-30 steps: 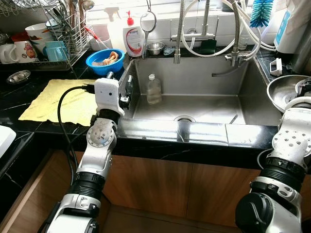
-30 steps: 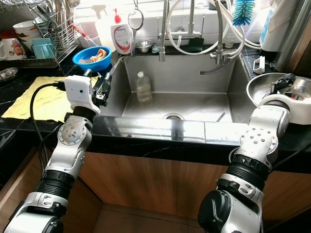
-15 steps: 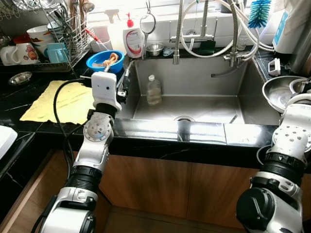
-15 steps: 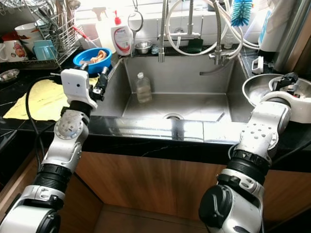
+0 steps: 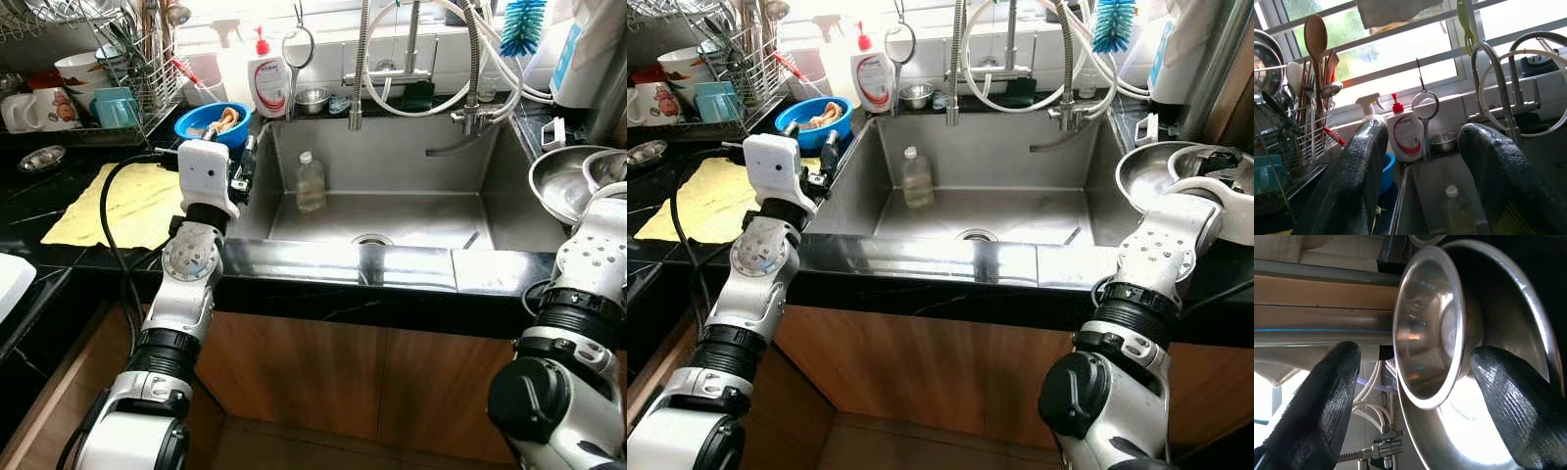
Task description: Kitchen organization
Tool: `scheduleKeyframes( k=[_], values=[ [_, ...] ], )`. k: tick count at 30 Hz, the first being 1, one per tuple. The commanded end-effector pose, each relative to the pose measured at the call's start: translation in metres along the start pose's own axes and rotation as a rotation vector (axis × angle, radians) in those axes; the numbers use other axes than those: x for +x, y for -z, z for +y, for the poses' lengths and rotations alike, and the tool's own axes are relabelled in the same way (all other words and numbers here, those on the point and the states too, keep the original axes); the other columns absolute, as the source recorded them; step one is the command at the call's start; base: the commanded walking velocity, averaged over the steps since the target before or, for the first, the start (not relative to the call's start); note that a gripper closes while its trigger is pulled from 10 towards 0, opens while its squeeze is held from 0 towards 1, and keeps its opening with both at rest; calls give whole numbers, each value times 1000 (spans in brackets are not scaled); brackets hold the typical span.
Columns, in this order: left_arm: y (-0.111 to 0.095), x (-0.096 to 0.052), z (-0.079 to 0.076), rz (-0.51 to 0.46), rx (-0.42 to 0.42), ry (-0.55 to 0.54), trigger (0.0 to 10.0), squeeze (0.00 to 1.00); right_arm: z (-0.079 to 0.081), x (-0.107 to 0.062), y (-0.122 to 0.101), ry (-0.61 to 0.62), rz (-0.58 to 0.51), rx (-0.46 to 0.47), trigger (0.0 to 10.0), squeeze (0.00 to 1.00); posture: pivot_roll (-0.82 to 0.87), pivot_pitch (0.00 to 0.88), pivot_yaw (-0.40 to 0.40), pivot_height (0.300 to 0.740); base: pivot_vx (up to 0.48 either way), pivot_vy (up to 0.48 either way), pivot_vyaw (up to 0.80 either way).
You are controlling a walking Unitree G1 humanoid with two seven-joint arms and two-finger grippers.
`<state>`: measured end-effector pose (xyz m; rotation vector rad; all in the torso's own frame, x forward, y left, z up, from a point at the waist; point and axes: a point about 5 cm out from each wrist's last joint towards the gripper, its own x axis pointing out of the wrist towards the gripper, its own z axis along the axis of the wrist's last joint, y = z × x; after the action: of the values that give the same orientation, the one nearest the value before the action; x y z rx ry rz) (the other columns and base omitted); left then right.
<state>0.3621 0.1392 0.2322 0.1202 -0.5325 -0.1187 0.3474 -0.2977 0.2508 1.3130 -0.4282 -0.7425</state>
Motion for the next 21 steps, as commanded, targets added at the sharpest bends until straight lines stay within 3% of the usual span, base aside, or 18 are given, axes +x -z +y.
scheduleKeyframes(
  k=[1, 5, 6, 7, 8, 9, 10, 20, 21],
  values=[
    [-2, 3, 7, -6, 33, -1, 10000, 0, -7, 3, 3, 49, 13, 11, 10000, 0, -176, 0, 147, 740, 0, 0, 0],
    [-3, 3, 7, -11, 35, 1, 10000, 0, -4, 4, 1, 44, 4, 21, 10000, 0, -177, 0, 147, 740, 0, 0, 0],
    [-3, 4, 6, -12, 36, 3, 10000, 0, -3, 5, 1, 43, 2, 22, 8941, 0, -177, 0, 147, 740, 0, 0, 0],
    [-3, 4, 6, -13, 37, 4, 10000, 0, -3, 5, 0, 43, 2, 22, 8941, 0, -177, 0, 147, 740, 0, 0, 0],
    [-4, 4, 6, -14, 39, 5, 10000, 0, -2, 5, 0, 43, -1, 23, 3373, 0, -177, 0, 147, 740, 0, 0, 0],
    [-4, 4, 6, -14, 41, 6, 10000, 0, -2, 5, 0, 43, -4, 23, 3373, 0, -177, 0, 147, 740, 0, 0, 0],
    [-4, 5, 7, -16, 43, 7, 10000, 0, -1, 5, -1, 38, -7, 29, 0, 0, -177, 0, 149, 740, 0, 0, 0],
    [-4, 6, 8, -14, 51, 17, 10000, 0, 1, 7, 3, 33, 11, 45, 0, 0, -174, 0, 150, 740, 0, 0, 0],
    [-3, 6, 8, -13, 51, 20, 10000, 0, 1, 7, 4, 33, 13, 44, 980, 0, -174, 0, 150, 740, 0, 0, 0]
  ],
)
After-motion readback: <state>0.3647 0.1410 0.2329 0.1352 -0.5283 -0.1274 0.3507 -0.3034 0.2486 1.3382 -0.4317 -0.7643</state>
